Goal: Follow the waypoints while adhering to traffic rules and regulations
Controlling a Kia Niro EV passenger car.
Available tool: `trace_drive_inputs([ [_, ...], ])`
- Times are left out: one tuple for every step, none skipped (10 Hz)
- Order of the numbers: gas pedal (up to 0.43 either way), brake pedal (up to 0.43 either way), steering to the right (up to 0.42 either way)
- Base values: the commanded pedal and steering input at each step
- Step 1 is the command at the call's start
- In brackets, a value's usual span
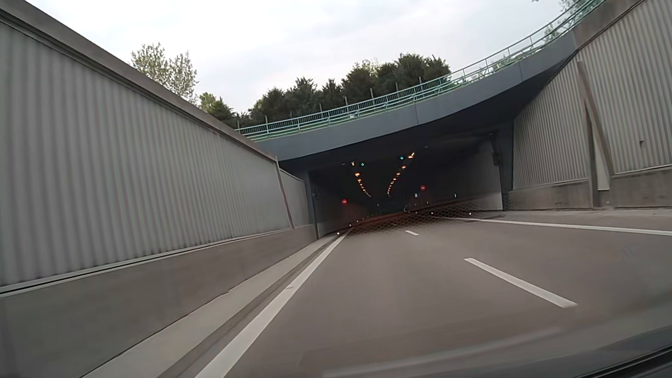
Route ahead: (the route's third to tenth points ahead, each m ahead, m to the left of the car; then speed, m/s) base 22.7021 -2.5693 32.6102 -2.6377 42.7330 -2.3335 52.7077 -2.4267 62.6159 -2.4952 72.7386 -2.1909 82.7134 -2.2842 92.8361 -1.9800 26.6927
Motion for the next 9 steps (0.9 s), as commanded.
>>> trace_drive_inputs([
  [0.11, 0.0, 0.005],
  [0.11, 0.0, 0.005],
  [0.11, 0.0, 0.007],
  [0.11, 0.0, 0.007],
  [0.11, 0.0, 0.009],
  [0.11, 0.0, 0.01],
  [0.11, 0.0, 0.009],
  [0.11, 0.0, 0.01],
  [0.11, 0.0, 0.009],
])
